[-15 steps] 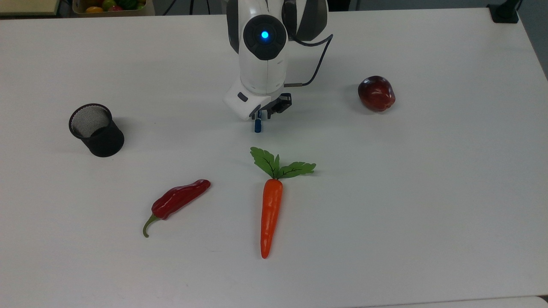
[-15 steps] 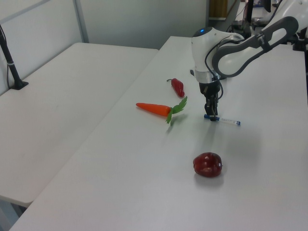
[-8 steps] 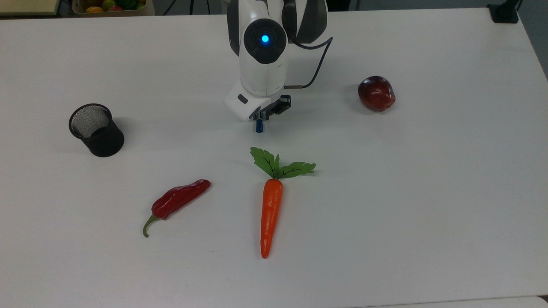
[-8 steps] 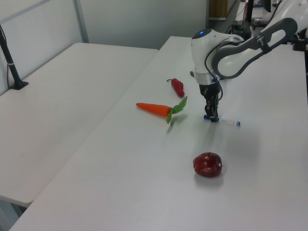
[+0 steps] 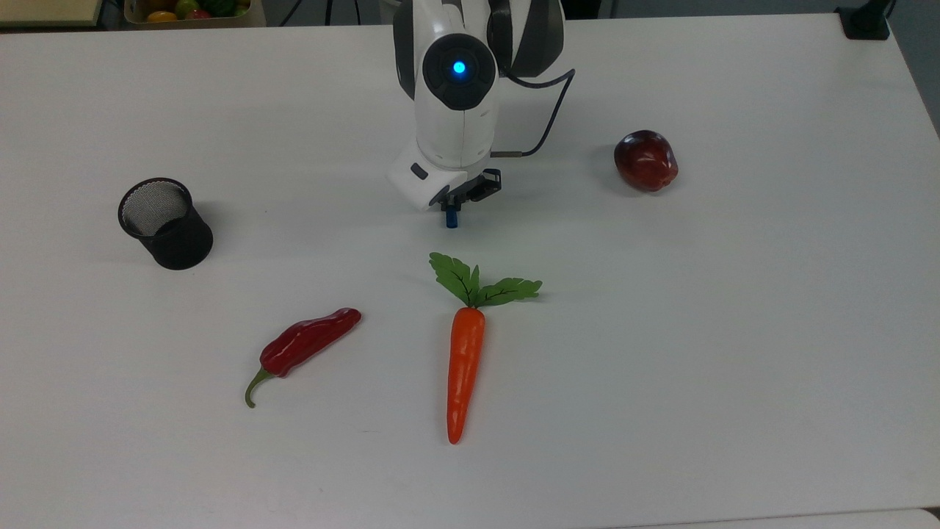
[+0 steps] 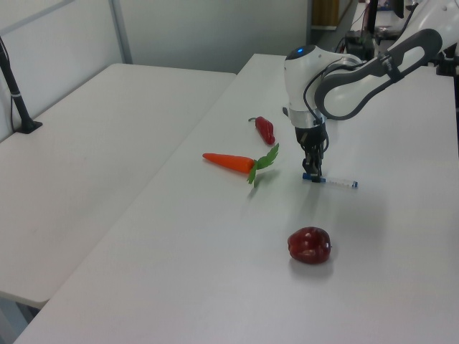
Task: Place marker
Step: 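Close the gripper on the marker's capped end, then lift the held marker up off the table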
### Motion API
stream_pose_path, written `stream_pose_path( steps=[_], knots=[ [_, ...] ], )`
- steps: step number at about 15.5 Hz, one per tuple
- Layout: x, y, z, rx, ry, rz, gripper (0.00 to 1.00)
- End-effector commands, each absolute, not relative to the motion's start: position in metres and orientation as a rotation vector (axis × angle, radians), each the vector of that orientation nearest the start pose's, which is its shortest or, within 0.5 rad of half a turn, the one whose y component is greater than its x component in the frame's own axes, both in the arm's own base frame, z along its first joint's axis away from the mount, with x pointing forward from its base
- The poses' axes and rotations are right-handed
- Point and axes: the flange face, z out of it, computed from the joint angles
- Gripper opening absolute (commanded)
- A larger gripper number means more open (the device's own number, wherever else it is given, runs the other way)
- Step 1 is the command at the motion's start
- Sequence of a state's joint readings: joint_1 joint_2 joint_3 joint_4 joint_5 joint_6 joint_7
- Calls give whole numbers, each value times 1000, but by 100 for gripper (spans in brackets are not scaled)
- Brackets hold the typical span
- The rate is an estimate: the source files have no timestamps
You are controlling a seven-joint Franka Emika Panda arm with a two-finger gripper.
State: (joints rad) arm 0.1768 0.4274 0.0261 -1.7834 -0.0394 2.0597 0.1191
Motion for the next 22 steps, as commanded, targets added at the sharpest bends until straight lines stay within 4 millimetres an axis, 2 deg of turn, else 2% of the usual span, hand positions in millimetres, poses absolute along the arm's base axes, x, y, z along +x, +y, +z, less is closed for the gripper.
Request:
stream_pose_path(
  steps=[1,3,6,10,12,13,16,18,22],
  knots=[
    [619,130,321,-3196,-152,218,10],
    [619,131,337,-3197,-150,242,10],
    [621,132,372,-3196,-138,243,10],
    [630,133,438,-3188,-107,225,10],
    [638,121,469,-3191,-73,188,10],
    [642,112,481,-3194,-48,159,10],
    [648,60,512,-3199,77,53,10],
    [652,21,521,-3204,155,5,10],
    [661,-54,538,-3246,311,-223,10]
  ],
)
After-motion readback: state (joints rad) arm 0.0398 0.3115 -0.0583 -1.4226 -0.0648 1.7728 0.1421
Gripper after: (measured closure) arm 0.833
